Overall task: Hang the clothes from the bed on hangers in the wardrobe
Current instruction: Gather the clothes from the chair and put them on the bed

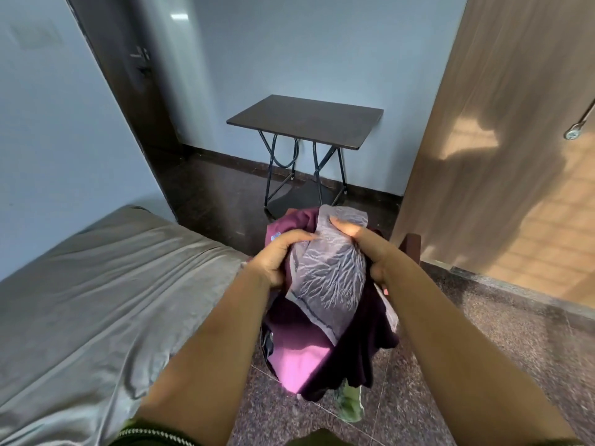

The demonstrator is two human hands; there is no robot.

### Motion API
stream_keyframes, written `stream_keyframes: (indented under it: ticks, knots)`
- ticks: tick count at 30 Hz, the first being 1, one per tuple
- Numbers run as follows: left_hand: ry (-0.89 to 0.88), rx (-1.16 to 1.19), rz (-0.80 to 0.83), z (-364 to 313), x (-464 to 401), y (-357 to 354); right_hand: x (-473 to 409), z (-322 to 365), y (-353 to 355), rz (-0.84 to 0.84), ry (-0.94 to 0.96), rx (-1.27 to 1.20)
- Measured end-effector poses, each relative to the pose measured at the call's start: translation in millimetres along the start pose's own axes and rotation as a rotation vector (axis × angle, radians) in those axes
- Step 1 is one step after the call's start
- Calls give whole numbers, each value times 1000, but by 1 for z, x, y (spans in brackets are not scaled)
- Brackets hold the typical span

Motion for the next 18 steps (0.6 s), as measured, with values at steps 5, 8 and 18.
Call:
stream_keyframes:
  ticks: [5, 8, 18]
  knots:
    - [-183, -206, -5, -41, 31, -5, 33, 30, -9, 171, 151, 19]
    - [-264, -276, -49, -62, 52, -21, 52, 46, -22, 185, 247, 31]
    - [-478, -71, -239, -78, 142, -25, 85, 65, -91, 587, 377, 89]
Point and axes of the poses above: each hand's wrist, its own x-axis away from the middle knuckle, its own y-axis out of the back of the hand, z = x × y, the point moved 1 cm from there along -x, towards the middle knuckle, and after that the axes turned 8 degrees about -y, right-handed, at the moved point
